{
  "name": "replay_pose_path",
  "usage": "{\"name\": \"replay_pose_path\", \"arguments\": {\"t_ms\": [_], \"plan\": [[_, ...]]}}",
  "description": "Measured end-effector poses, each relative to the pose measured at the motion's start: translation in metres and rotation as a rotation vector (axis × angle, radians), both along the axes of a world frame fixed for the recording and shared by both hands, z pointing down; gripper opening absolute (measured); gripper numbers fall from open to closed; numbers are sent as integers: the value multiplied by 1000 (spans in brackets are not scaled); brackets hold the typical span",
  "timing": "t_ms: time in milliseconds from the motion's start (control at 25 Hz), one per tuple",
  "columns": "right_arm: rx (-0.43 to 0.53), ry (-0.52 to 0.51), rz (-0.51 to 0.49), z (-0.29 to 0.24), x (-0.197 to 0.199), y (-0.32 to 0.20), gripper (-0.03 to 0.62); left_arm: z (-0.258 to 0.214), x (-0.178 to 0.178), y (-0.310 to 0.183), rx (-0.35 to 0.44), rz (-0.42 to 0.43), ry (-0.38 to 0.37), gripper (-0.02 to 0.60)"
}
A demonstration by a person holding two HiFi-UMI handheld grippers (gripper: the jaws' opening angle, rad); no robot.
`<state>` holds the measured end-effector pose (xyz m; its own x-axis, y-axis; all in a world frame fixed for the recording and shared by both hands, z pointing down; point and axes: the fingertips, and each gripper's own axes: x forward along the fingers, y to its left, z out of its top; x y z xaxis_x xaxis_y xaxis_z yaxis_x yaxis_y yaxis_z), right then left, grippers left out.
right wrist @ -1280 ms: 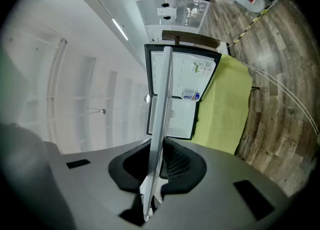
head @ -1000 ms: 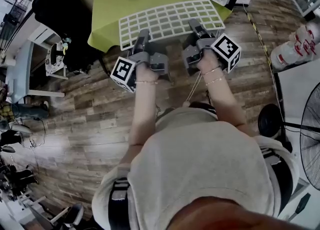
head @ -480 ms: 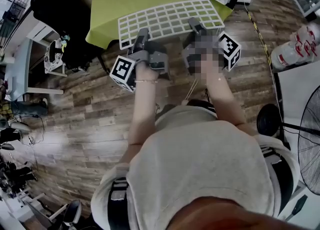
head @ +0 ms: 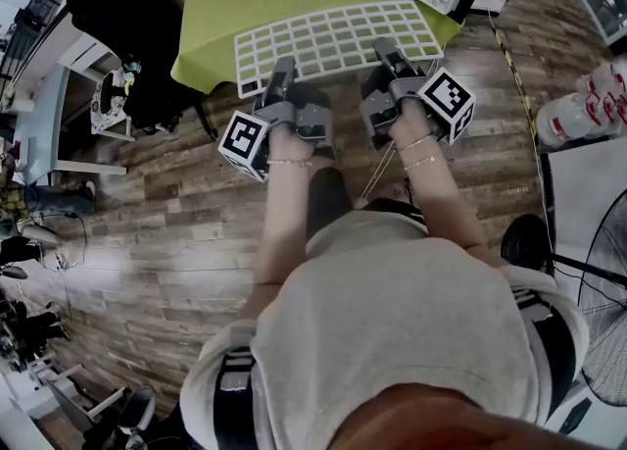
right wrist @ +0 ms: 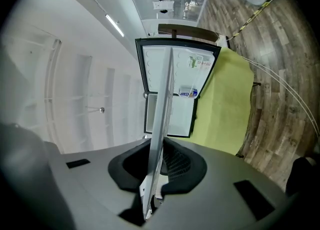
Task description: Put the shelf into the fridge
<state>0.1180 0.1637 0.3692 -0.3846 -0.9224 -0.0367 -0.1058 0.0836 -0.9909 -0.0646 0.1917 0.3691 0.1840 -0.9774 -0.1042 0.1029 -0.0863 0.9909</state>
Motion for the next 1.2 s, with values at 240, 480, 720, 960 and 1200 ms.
{"name": "replay_pose_path", "arguments": {"t_ms": [240, 480, 720, 960, 1200], "plan": [[0, -4, 1, 8, -1, -15, 41, 9, -1, -15, -6, 2, 15, 32], [-27, 11, 0, 0, -17, -99, 41, 3, -18, -101, -33, 6, 16, 32], [28, 26, 31, 2, -15, -120, 41, 9, -17, -127, 14, 42, 36, 32], [49, 5, 73, 0, -15, -143, 41, 4, -18, -162, 45, 84, 33, 34], [37, -23, 123, -10, -31, -225, 41, -10, -35, -254, 33, 129, 29, 34]]}}
